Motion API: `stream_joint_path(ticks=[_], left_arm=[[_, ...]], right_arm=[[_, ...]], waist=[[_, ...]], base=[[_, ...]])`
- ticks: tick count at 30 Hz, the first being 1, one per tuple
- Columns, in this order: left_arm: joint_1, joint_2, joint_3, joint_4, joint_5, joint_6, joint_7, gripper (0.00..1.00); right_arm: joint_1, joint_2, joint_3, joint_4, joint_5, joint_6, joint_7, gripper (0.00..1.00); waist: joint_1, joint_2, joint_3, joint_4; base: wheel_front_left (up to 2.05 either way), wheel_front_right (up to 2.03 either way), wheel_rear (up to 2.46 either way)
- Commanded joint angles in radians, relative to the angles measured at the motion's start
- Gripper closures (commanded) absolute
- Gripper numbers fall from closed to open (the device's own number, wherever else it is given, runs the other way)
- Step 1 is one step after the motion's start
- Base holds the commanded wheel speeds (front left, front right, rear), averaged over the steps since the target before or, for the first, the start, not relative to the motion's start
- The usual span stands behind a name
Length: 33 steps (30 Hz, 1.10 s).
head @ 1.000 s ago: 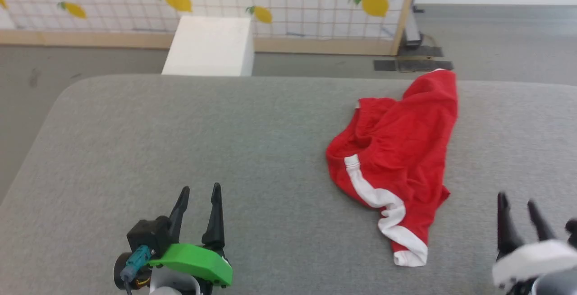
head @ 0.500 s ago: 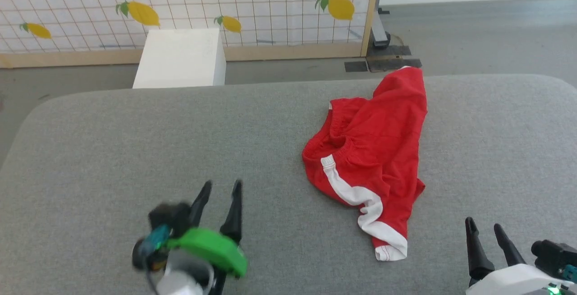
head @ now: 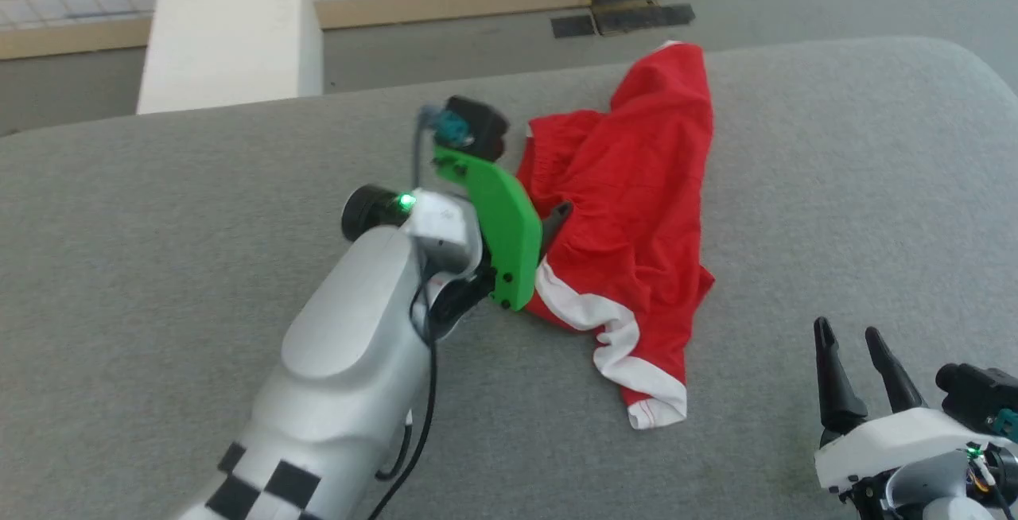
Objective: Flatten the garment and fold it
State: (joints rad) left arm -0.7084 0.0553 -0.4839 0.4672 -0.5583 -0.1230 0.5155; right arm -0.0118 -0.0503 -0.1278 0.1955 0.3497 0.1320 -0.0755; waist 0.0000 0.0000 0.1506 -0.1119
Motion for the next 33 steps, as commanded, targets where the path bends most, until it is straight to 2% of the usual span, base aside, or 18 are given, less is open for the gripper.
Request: stream_joint_path(ticks=[1, 7, 14, 15, 16, 17, 23, 27, 33], left_arm=[[-0.038, 0.012, -0.029, 0.015, -0.009, -0.006, 0.042, 0.00], [-0.103, 0.069, -0.134, 0.085, 0.004, -0.007, 0.218, 0.00], [-0.113, 0.088, -0.150, 0.111, 0.022, 0.001, 0.221, 0.00], [-0.114, 0.087, -0.152, 0.114, 0.020, 0.000, 0.222, 0.15], [-0.115, 0.086, -0.154, 0.112, 0.016, -0.001, 0.216, 0.84], [-0.116, 0.086, -0.155, 0.112, 0.012, -0.001, 0.213, 1.00], [-0.113, 0.081, -0.144, 0.102, -0.034, -0.004, 0.181, 1.00], [-0.108, 0.073, -0.038, 0.080, -0.134, 0.008, 0.114, 1.00], [-0.055, 0.131, 0.117, 0.011, -0.237, 0.043, 0.028, 1.00]], right_arm=[[-0.022, 0.000, 0.001, 0.003, 0.009, -0.001, -0.009, 0.00], [-0.043, 0.000, 0.005, 0.024, 0.019, -0.001, -0.028, 0.00], [-0.057, 0.000, 0.001, 0.038, 0.031, -0.001, -0.045, 0.00], [-0.059, 0.000, 0.000, 0.038, 0.033, -0.001, -0.046, 0.00], [-0.063, 0.000, -0.002, 0.039, 0.034, -0.001, -0.048, 0.00], [-0.066, 0.000, -0.001, 0.039, 0.033, -0.001, -0.049, 0.00], [-0.072, 0.000, 0.003, 0.049, 0.025, -0.001, -0.051, 0.00], [-0.067, 0.000, 0.001, 0.055, 0.022, -0.001, -0.050, 0.00], [-0.051, 0.000, -0.006, 0.057, 0.014, -0.001, -0.044, 0.00]], waist=[[0.0000, 0.0000, 0.064, -0.066], [0.0000, 0.0000, 0.096, -0.108], [0.0000, 0.0000, 0.108, -0.109], [0.0000, 0.0000, 0.110, -0.106], [0.0000, 0.0000, 0.111, -0.104], [0.0000, 0.0000, 0.112, -0.101], [0.0000, 0.0000, 0.104, -0.079], [0.0000, 0.0000, 0.081, -0.058], [0.0000, 0.0000, 0.035, -0.003]], base=[[0.00, 0.00, 0.00], [0.00, 0.00, 0.00], [0.00, 0.00, 0.00], [0.00, 0.00, 0.00], [0.00, 0.00, 0.00], [0.00, 0.00, 0.00], [0.00, 0.00, 0.00], [0.00, 0.00, 0.00], [0.00, 0.00, 0.00]])
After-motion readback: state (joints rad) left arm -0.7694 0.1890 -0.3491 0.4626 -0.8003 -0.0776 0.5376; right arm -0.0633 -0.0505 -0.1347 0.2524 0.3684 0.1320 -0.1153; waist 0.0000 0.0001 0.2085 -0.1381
